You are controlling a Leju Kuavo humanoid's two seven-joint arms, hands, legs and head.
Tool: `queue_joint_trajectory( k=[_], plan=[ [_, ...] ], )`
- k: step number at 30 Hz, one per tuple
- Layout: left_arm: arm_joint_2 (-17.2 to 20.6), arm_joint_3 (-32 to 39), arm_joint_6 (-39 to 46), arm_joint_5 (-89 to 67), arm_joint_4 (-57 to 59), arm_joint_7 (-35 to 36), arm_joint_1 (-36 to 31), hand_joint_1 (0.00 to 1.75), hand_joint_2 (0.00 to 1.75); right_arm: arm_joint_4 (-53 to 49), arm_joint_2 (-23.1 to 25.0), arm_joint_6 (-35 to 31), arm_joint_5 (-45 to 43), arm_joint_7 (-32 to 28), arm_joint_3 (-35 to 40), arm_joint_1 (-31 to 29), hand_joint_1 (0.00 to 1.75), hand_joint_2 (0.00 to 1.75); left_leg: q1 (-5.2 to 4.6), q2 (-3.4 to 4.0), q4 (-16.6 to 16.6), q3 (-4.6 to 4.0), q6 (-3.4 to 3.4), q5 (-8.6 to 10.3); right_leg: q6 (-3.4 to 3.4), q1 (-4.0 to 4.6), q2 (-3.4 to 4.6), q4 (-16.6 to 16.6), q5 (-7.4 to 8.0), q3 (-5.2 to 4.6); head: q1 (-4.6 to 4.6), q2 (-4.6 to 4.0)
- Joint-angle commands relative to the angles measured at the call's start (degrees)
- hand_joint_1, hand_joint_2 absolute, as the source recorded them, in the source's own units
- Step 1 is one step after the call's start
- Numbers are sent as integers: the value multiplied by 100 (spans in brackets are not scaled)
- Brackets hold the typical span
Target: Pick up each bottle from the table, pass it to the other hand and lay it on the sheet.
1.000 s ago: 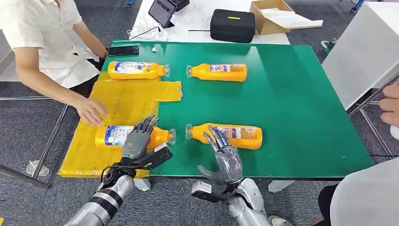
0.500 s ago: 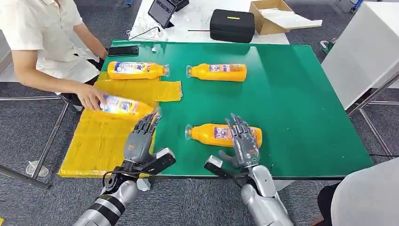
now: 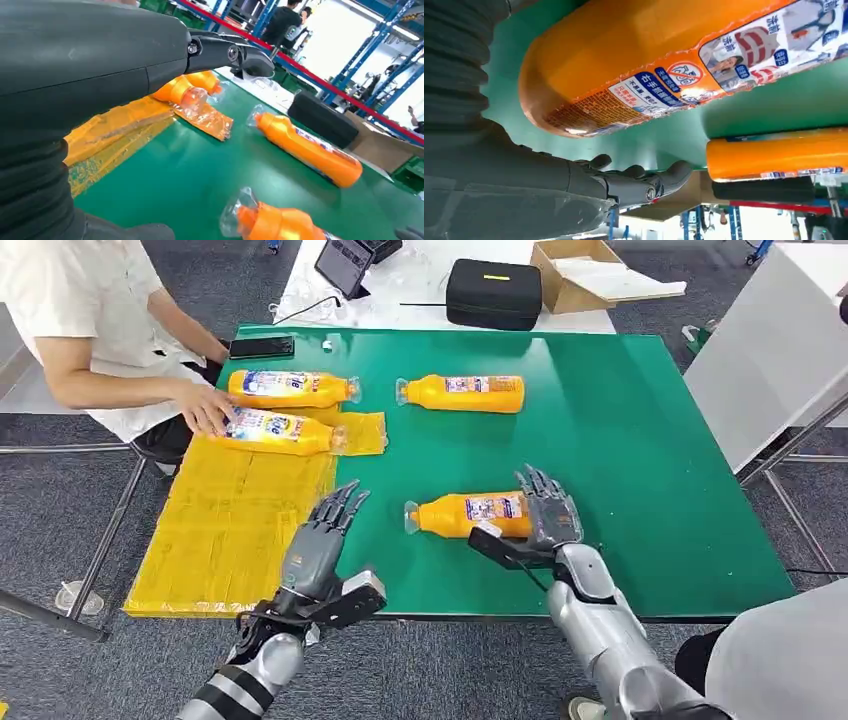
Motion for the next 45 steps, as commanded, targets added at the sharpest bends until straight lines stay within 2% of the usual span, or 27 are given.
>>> queue_joint_trajectory(
  k=[1, 6, 11, 17, 19, 20, 22, 29, 30, 31, 32, 35, 37, 39, 41, 45],
  plan=[
    [90, -218, -47, 38, 1, -6, -87, 0, 175, 660, -52, 46, -11, 20, 184, -381, 0, 175, -4, 8, 0, 16, 5, -5, -7, -1, -1, 2, -5, 13, 0, 0],
    [81, -216, -97, 96, 34, -15, -98, 0, 175, 688, -48, 117, -25, 21, 189, -406, 0, 175, -4, 8, 0, 11, 4, -5, -6, -2, 2, 2, -3, 8, -2, 0],
    [59, -237, 18, 163, 477, 18, -329, 0, 175, 1013, 58, 761, -265, -102, 197, -678, 0, 175, -6, 14, 2, 13, 4, -5, -10, -3, 6, 7, -4, 9, 0, 0],
    [29, -282, 120, 227, 578, -129, -373, 0, 175, 1408, 4, 1473, -231, 24, 469, -996, 0, 175, -6, 14, -1, 20, 6, -6, -10, -2, 4, 4, -5, 16, 0, 0],
    [6, -348, 74, 314, 603, -135, -442, 0, 175, 1624, -27, 2051, -210, 232, 662, -1213, 0, 175, -3, 7, 0, 10, 4, -2, -6, 0, 0, 1, -2, 8, 0, 0],
    [-11, -380, 91, 300, 622, -123, -479, 0, 175, 1644, -16, 2137, -208, 254, 691, -1269, 0, 175, -8, 12, 1, 30, 9, -9, -13, -3, -3, 6, -10, 25, -2, 0],
    [-41, -411, 55, 332, 681, -103, -524, 0, 175, 1714, 17, 2333, -191, 325, 766, -1378, 0, 175, -3, 4, 1, 8, 4, -1, -5, -1, -2, 2, -2, 6, 0, 0],
    [-139, -525, 125, 426, 910, -209, -595, 0, 175, 1877, 12, 2787, -151, 405, 1037, -1600, 0, 175, -6, 7, -1, 24, 7, -4, -9, -3, -4, 3, -6, 20, 0, 0],
    [-151, -538, 141, 439, 938, -216, -604, 0, 175, 1923, -5, 2892, -113, 409, 1104, -1630, 101, 175, -3, 2, -1, 18, 5, -1, -6, 0, -6, 1, -3, 17, 0, 0],
    [-160, -557, 175, 437, 974, -230, -621, 0, 175, 1959, -31, 3041, -129, 374, 1124, -1655, 152, 175, -5, 4, -2, 28, 6, -4, -9, -1, -8, 1, -7, 25, -2, 0],
    [-164, -559, 184, 445, 990, -237, -629, 0, 175, 1977, -42, 3103, -123, 359, 1143, -1666, 173, 175, -5, -3, -2, 23, 6, -1, -8, -1, -13, 1, -6, 22, 0, 0],
    [-188, -582, 207, 515, 1061, -302, -663, 0, 175, 2016, -91, 3384, -152, 244, 1208, -1673, 175, 175, -4, -2, -2, 28, 7, -2, -9, 0, -14, -1, -6, 28, -2, 2],
    [-188, -616, 219, 568, 1094, -371, -684, 0, 175, 1998, -141, 3572, -346, -83, 1143, -1613, 175, 175, 0, -7, -2, 20, 4, 2, -5, 2, -15, -4, -2, 20, 0, 0],
    [-185, -615, 219, 569, 1095, -372, -684, 0, 175, 2004, -154, 3567, -345, -82, 1143, -1599, 175, 175, 0, -9, -4, 25, 6, 1, -7, 3, -19, -6, -3, 27, -2, 0],
    [-166, -657, 240, 641, 1101, -485, -692, 0, 175, 1974, -214, 3855, -764, -604, 936, -1522, 175, 175, -2, -10, -7, 34, 7, 0, -7, 1, -20, -7, -5, 35, 0, 0],
    [-135, -688, 353, 727, 1041, -543, -630, 0, 175, 1896, -269, 3580, -951, -748, 1026, -1364, 175, 175, 1, -10, -7, 35, 5, 0, -8, 4, -19, -10, -4, 38, 2, 0]
  ],
)
